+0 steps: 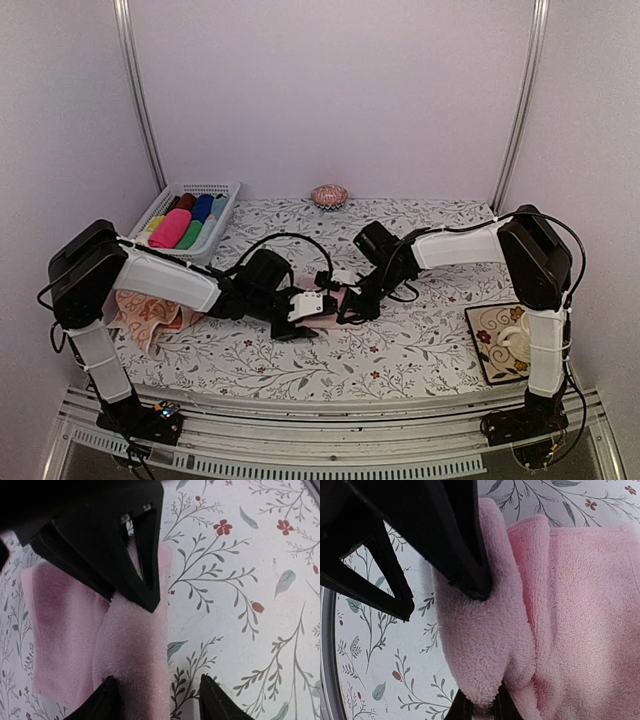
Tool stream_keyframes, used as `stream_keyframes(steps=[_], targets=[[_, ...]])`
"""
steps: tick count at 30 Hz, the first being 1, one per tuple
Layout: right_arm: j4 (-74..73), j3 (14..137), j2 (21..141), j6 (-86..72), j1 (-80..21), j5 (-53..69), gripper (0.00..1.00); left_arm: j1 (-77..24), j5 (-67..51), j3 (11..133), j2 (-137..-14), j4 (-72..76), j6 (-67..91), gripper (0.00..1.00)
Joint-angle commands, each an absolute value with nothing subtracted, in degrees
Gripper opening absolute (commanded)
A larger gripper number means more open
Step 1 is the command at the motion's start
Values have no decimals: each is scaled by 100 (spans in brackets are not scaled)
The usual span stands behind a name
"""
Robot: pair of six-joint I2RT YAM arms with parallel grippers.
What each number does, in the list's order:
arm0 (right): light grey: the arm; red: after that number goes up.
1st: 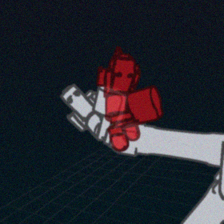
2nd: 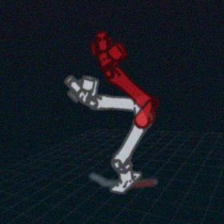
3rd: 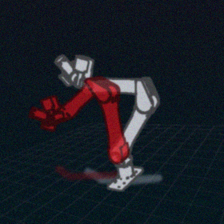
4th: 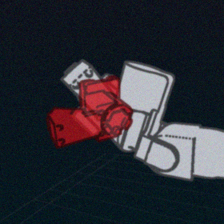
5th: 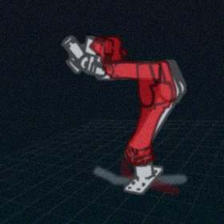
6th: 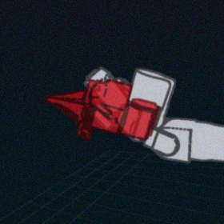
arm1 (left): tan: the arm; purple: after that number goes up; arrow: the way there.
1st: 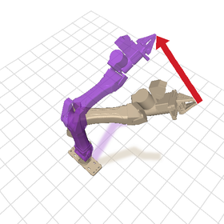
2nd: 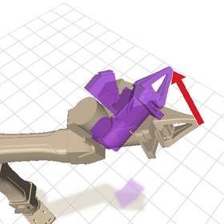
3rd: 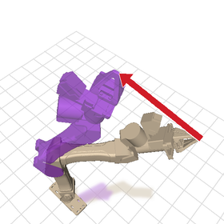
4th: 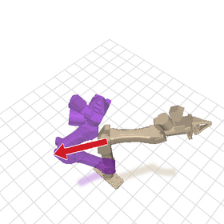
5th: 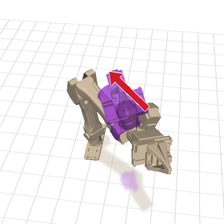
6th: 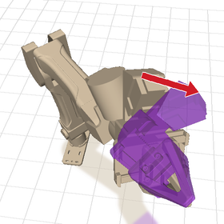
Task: Roll the towels
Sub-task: Roll the towel at the center of the board.
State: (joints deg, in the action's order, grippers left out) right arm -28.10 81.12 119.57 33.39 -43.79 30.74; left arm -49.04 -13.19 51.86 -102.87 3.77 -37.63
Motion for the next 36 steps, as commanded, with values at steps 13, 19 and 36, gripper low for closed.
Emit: stream_keyframes(steps=[13, 19, 36], targets=[[-3315, 8013, 12110, 3389, -4318, 3353, 11, -4950, -747, 5539, -10937, 163, -3672, 23], [-2993, 7660, 11774, 3465, -4311, 3101, 31, -4919, -1003, 5687, -10970, -118, -3613, 0], [-1085, 5552, 9634, 4273, -4307, 2261, 64, -4247, -2961, 6852, -11598, -1759, -2963, 0]])
